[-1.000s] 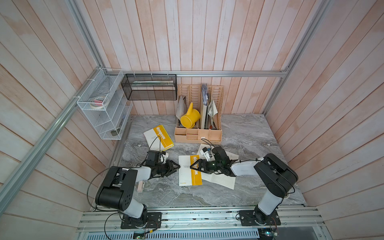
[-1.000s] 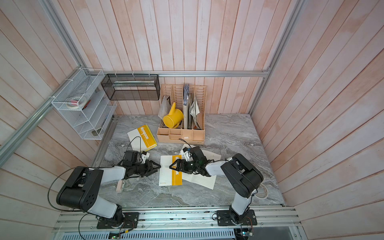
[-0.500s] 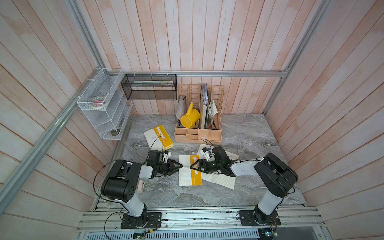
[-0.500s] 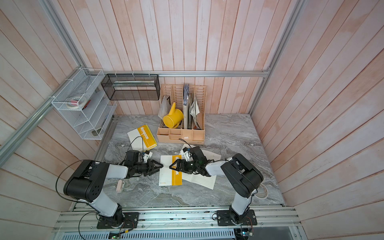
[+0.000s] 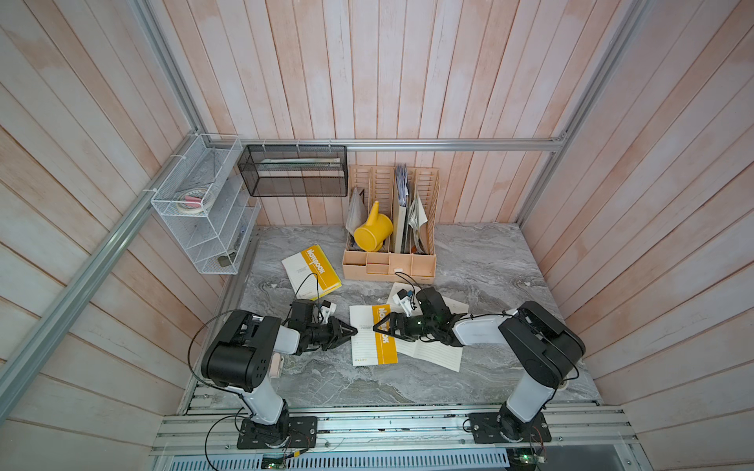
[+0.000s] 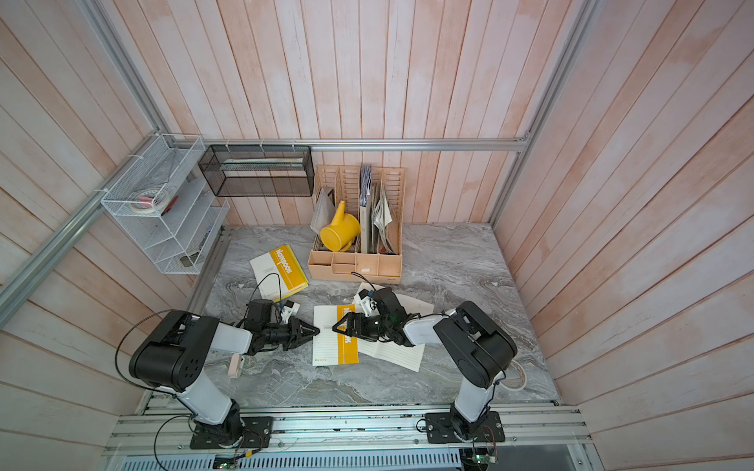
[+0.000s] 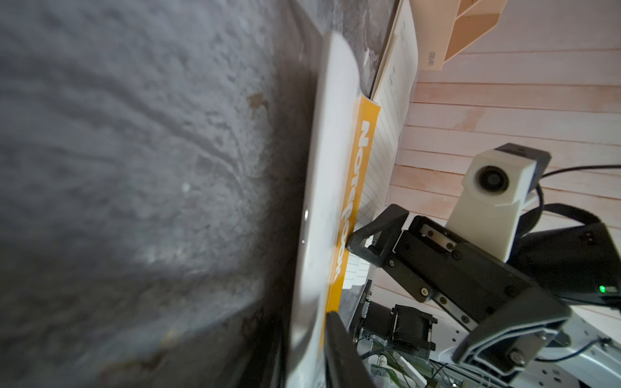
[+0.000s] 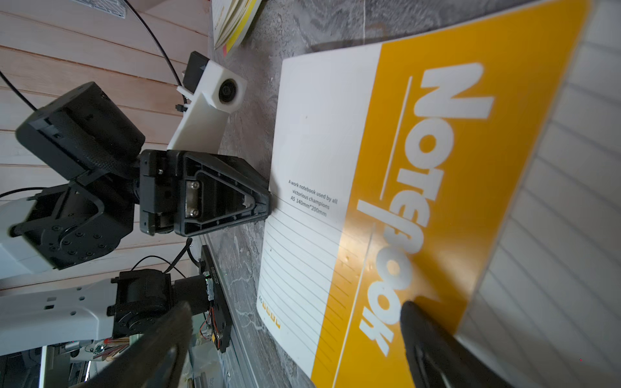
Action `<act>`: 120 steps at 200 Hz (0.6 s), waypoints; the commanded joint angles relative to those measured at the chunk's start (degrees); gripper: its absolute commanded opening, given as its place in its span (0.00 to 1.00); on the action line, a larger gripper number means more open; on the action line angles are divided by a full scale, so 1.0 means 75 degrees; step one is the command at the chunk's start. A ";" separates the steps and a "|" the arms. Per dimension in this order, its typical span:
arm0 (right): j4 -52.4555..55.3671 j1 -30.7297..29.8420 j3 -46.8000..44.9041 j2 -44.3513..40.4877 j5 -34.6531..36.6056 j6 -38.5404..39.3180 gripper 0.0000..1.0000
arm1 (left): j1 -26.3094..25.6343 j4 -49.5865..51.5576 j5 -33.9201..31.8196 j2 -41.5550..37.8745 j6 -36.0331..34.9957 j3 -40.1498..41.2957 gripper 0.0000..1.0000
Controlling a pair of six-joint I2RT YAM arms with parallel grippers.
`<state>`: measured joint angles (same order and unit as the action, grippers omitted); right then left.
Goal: Close the notebook
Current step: Pick up the notebook from the center of the board.
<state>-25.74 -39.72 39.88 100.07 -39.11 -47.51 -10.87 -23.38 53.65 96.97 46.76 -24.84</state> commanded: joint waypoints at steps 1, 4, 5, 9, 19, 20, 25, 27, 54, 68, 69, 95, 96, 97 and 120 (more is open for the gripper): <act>0.0162 -0.0048 -0.0184 0.0075 -0.0076 0.0093 0.98 | -0.0003 -0.0148 0.0148 -0.0036 0.0009 0.0077 0.16; 0.0162 -0.0050 -0.0183 0.0066 -0.0071 0.0092 0.98 | -0.0003 -0.0177 0.0157 -0.0051 0.0021 0.0083 0.15; 0.0162 -0.0049 -0.0183 0.0065 -0.0070 0.0090 0.98 | -0.0003 -0.0188 0.0164 -0.0057 0.0028 0.0086 0.15; 0.0158 -0.0054 -0.0186 0.0055 -0.0064 0.0084 0.98 | -0.0003 -0.0209 0.0199 -0.0065 0.0039 0.0089 0.14; 0.0161 -0.0058 -0.0199 0.0040 -0.0058 0.0100 0.98 | -0.0003 -0.0291 0.0268 -0.0096 0.0080 0.0101 0.11; 0.0168 -0.0052 -0.0203 0.0040 -0.0064 0.0094 0.98 | -0.0003 -0.0292 0.0272 -0.0096 0.0081 0.0101 0.11; 0.0162 -0.0056 -0.0208 0.0030 -0.0067 0.0090 0.98 | -0.0003 -0.0304 0.0289 -0.0114 0.0092 0.0101 0.11; 0.0165 -0.0049 -0.0205 0.0029 -0.0061 0.0092 0.98 | -0.0003 -0.0305 0.0306 -0.0119 0.0093 0.0107 0.10; 0.0210 -0.0047 -0.0175 -0.0018 -0.0070 0.0115 0.98 | -0.0003 -0.0356 0.0443 -0.0209 0.0138 0.0089 0.05; 0.0296 -0.0058 -0.0129 -0.0076 -0.0081 0.0147 0.98 | -0.0003 -0.0361 0.0533 -0.0314 0.0192 0.0084 0.03; 0.0305 -0.0052 -0.0121 -0.0083 -0.0081 0.0147 0.98 | -0.0003 -0.0351 0.0540 -0.0334 0.0201 0.0081 0.02; 0.0654 -0.0053 0.0054 -0.0285 -0.0083 0.0292 0.98 | -0.0003 0.0260 0.0593 -0.0779 0.0013 -0.0041 0.00; 0.0666 -0.0050 0.0070 -0.0292 -0.0082 0.0295 0.98 | -0.0003 0.0311 0.0587 -0.0795 -0.0006 -0.0046 0.00; 0.0683 -0.0049 0.0072 -0.0308 -0.0076 0.0309 0.98 | -0.0003 0.0355 0.0584 -0.0815 -0.0027 -0.0060 0.00; 0.1257 -0.0050 0.0274 -0.0658 0.0083 0.0567 0.98 | -0.0003 0.1683 0.0341 -0.1331 -0.0570 -0.0385 0.00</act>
<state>-22.37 -39.72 39.83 98.04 -39.11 -46.02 -10.90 -20.53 56.53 90.72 46.94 -24.95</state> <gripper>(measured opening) 0.983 0.056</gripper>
